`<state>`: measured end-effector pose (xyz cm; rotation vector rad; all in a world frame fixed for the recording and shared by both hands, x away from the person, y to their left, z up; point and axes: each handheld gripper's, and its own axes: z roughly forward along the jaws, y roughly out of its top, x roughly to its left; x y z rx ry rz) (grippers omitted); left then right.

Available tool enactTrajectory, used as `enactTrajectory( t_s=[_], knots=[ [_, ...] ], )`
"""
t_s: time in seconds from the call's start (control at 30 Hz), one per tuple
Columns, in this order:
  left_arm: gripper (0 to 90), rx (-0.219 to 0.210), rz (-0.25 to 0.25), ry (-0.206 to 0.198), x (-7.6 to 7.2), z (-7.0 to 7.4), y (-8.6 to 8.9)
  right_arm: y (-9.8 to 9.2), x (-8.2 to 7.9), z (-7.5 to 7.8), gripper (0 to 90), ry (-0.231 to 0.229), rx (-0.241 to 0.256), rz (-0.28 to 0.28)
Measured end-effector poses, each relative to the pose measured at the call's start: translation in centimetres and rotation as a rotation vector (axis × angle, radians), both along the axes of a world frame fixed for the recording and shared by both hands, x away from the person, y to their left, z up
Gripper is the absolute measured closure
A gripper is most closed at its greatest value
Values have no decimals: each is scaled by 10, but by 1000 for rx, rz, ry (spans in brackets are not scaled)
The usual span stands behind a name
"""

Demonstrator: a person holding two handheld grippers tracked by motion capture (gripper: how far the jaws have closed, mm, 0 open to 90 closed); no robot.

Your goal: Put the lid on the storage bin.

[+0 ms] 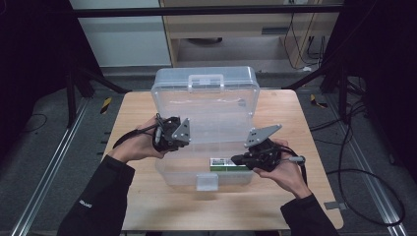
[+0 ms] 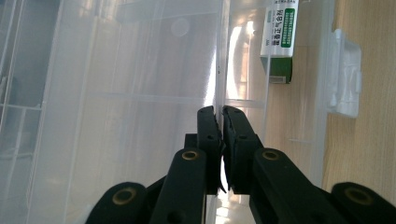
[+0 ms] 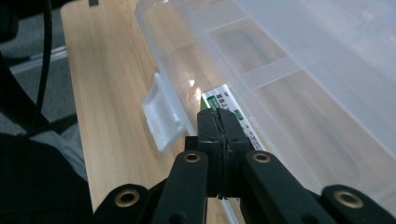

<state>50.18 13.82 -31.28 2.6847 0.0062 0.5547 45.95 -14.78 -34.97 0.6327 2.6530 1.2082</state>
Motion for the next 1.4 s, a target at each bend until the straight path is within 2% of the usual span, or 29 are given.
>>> enactTrajectory(
  t_s=[0.2,0.27,0.33,0.43,0.57,0.7,0.83,1.03,1.13,1.4],
  knots=[
    [854,5,1,1,-1,0,-1,-12,-1,5,900,0,60,-46],
    [854,2,0,1,-1,-1,-1,-17,0,9,900,7,99,-75],
    [854,3,0,1,-2,-1,-1,-21,0,13,900,-12,148,-107],
    [853,2,1,1,-2,-2,0,-28,3,19,900,-46,212,-180],
    [851,1,2,2,-3,-2,0,-36,12,23,900,-77,266,-276],
    [850,-5,5,5,-3,-2,0,-43,27,23,900,-90,275,-336],
    [849,-17,7,11,-3,-3,1,-47,41,23,900,-103,317,-385],
    [849,-22,8,14,-4,-4,2,-49,58,22,900,-87,344,-434],
    [848,-23,5,14,-5,-5,3,-51,64,19,900,-76,338,-455],
    [847,-25,2,22,-6,-7,3,-52,68,17,900,-61,349,-456]
  ],
)
